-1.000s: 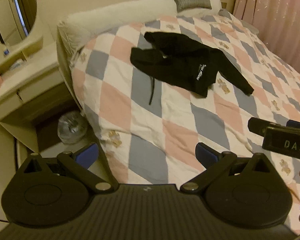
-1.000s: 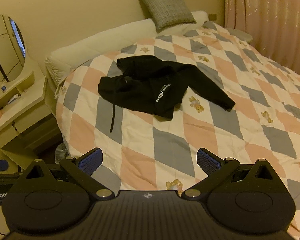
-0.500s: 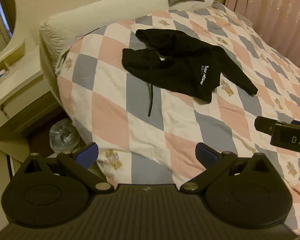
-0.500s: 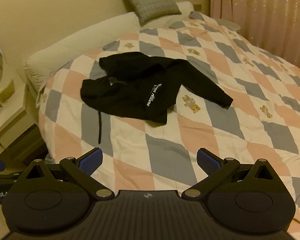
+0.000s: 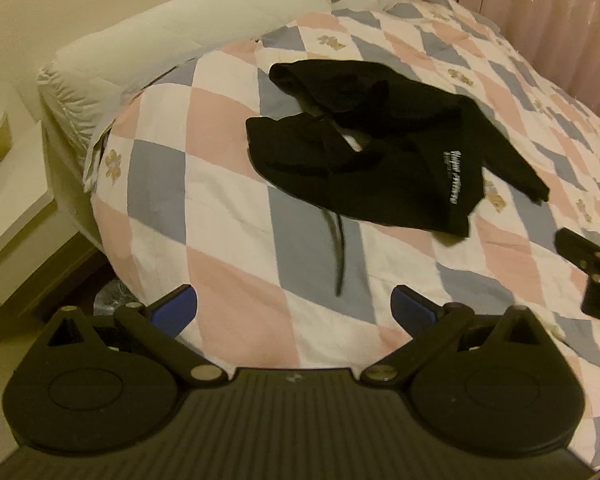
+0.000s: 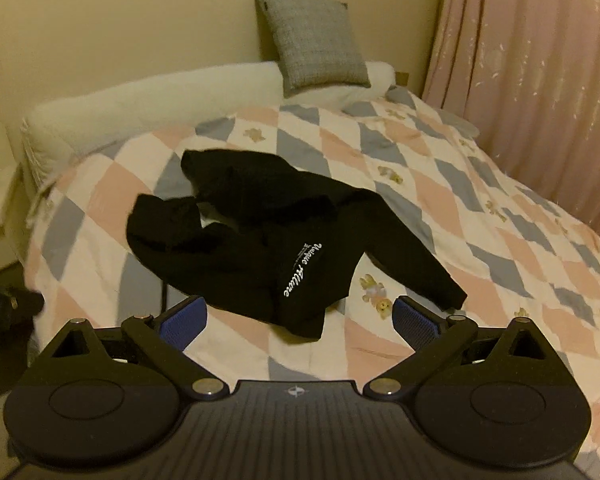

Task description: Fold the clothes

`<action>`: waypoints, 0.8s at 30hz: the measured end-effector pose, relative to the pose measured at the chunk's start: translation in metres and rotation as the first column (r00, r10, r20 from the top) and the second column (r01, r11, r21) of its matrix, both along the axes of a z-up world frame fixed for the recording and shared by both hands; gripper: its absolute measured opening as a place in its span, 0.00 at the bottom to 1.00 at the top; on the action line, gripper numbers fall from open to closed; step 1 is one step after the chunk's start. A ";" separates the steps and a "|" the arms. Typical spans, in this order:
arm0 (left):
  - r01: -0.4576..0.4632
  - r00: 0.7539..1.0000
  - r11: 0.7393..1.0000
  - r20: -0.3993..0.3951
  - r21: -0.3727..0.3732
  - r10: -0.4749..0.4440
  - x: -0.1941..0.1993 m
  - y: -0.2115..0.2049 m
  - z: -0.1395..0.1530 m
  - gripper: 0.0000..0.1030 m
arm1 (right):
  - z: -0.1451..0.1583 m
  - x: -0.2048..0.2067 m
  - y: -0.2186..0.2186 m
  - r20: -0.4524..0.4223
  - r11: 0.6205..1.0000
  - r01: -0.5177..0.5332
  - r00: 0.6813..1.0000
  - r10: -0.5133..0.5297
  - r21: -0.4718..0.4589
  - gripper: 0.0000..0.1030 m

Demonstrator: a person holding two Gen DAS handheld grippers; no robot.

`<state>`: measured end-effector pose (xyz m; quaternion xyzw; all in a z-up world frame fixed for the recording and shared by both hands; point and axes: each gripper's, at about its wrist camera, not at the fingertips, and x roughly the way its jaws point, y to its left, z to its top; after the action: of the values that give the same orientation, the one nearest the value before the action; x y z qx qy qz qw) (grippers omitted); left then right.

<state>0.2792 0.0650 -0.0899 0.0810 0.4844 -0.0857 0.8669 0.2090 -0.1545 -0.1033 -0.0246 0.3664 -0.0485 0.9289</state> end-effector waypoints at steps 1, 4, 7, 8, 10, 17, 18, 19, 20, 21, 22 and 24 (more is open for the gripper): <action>0.006 1.000 1.000 -0.009 -0.009 -0.006 0.011 0.003 -0.003 0.99 | -0.004 0.007 0.002 -0.009 1.000 -0.015 1.000 0.015 -0.021 0.94; 0.022 0.999 0.999 -0.023 -0.048 -0.023 0.044 0.012 -0.012 0.99 | -0.020 0.032 0.011 -0.071 0.989 -0.094 0.994 0.086 -0.115 0.80; 0.040 0.999 0.997 -0.032 -0.071 -0.043 0.075 0.018 -0.022 0.99 | -0.041 0.058 0.023 -0.141 0.963 -0.175 0.979 0.147 -0.206 0.52; 0.046 0.998 0.996 -0.037 -0.078 -0.049 0.086 0.020 -0.026 0.99 | -0.047 0.067 0.026 -0.156 0.955 -0.198 0.974 0.167 -0.219 0.51; 0.054 0.997 0.995 -0.049 -0.089 -0.058 0.105 0.023 -0.035 0.98 | -0.058 0.088 0.031 -0.177 0.940 -0.245 0.962 0.206 -0.238 0.40; 0.014 0.994 0.993 -0.106 -0.121 -0.027 0.173 0.034 -0.069 0.98 | -0.071 0.182 0.057 -0.122 0.859 -0.342 0.940 0.320 -0.380 0.60; 0.005 0.993 0.992 -0.114 -0.126 -0.020 0.182 0.035 -0.074 0.98 | -0.075 0.195 0.062 -0.115 0.841 -0.352 0.935 0.335 -0.412 0.66; -0.004 0.993 0.991 -0.119 -0.131 -0.012 0.192 0.037 -0.078 0.98 | -0.079 0.208 0.068 -0.108 0.821 -0.361 0.930 0.351 -0.442 0.68; -0.011 0.993 0.991 -0.122 -0.132 -0.005 0.201 0.038 -0.082 0.98 | -0.084 0.219 0.071 -0.108 0.806 -0.367 0.927 0.360 -0.465 0.68; -0.015 0.993 0.991 -0.121 -0.131 -0.001 0.209 0.038 -0.084 0.98 | -0.089 0.225 0.070 -0.120 0.806 -0.365 0.928 0.351 -0.467 0.68; -0.017 0.993 0.992 -0.118 -0.129 0.002 0.216 0.038 -0.087 0.98 | -0.095 0.232 0.068 -0.132 0.805 -0.364 0.930 0.343 -0.469 0.68; -0.020 0.994 0.992 -0.114 -0.124 0.006 0.231 0.037 -0.092 0.98 | -0.106 0.245 0.065 -0.157 0.804 -0.361 0.932 0.326 -0.473 0.48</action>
<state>0.5102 0.1019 -0.1818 0.0182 0.5268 -0.1148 0.8420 0.4541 -0.0897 -0.2098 -0.3288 0.3622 0.0293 0.8717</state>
